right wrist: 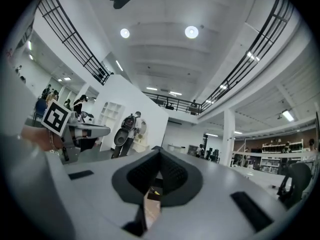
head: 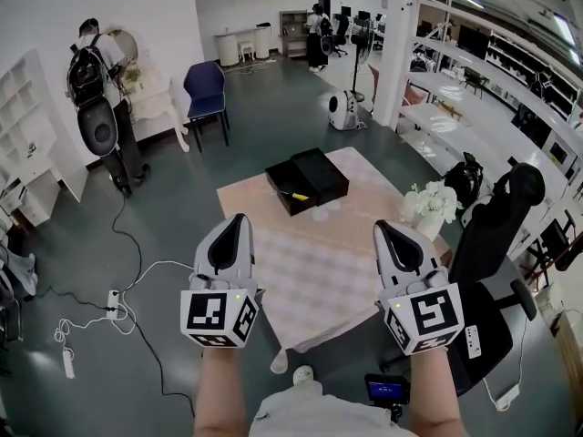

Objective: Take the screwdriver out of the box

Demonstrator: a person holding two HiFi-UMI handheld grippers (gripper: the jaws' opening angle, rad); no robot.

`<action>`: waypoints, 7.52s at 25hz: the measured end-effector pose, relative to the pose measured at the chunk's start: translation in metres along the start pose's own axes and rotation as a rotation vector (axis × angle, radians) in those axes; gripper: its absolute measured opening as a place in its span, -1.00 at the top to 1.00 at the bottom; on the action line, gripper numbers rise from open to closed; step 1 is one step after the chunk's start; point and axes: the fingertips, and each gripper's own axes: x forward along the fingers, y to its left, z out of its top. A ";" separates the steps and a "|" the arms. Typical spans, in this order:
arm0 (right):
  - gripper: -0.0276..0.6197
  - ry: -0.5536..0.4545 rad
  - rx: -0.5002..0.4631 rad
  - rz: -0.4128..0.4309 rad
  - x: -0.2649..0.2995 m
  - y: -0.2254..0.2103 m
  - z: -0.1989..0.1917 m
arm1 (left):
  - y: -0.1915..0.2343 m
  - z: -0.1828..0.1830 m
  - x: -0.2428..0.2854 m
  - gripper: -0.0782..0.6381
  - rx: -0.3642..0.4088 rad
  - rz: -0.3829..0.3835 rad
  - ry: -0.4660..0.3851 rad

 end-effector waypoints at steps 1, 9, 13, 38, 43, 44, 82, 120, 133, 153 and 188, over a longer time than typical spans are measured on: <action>0.90 0.004 -0.002 -0.002 0.012 -0.003 0.000 | 0.006 -0.003 0.012 0.75 -0.008 -0.004 0.004; 0.90 0.037 -0.021 -0.003 0.073 -0.014 -0.017 | 0.032 -0.030 0.073 0.75 -0.049 -0.029 0.015; 0.90 0.031 -0.005 0.021 0.086 -0.012 -0.025 | 0.036 -0.043 0.082 0.75 -0.082 -0.044 0.032; -0.38 0.145 0.056 0.202 0.199 -0.043 -0.083 | 0.056 -0.068 0.145 0.75 -0.037 0.053 0.071; -0.38 0.126 0.097 0.265 0.232 -0.052 -0.103 | 0.057 -0.089 0.159 0.75 -0.038 0.069 0.105; -0.38 0.126 0.100 0.277 0.240 -0.052 -0.107 | 0.058 -0.094 0.162 0.75 -0.041 0.072 0.113; 0.19 0.976 -0.361 0.919 0.446 0.053 -0.392 | 0.115 -0.218 0.209 0.75 -0.107 0.173 0.345; 0.66 1.428 -0.434 0.915 0.432 0.061 -0.465 | 0.126 -0.234 0.177 0.75 -0.127 0.275 0.400; 0.66 1.270 -0.212 0.828 0.444 0.042 -0.394 | 0.101 -0.210 0.186 0.75 -0.108 0.208 0.351; 0.66 0.949 -0.111 0.726 0.387 0.032 -0.253 | 0.072 -0.134 0.159 0.75 -0.082 0.139 0.220; 0.66 0.147 0.040 0.220 0.203 -0.052 -0.080 | 0.042 -0.054 0.120 0.75 0.010 0.051 0.054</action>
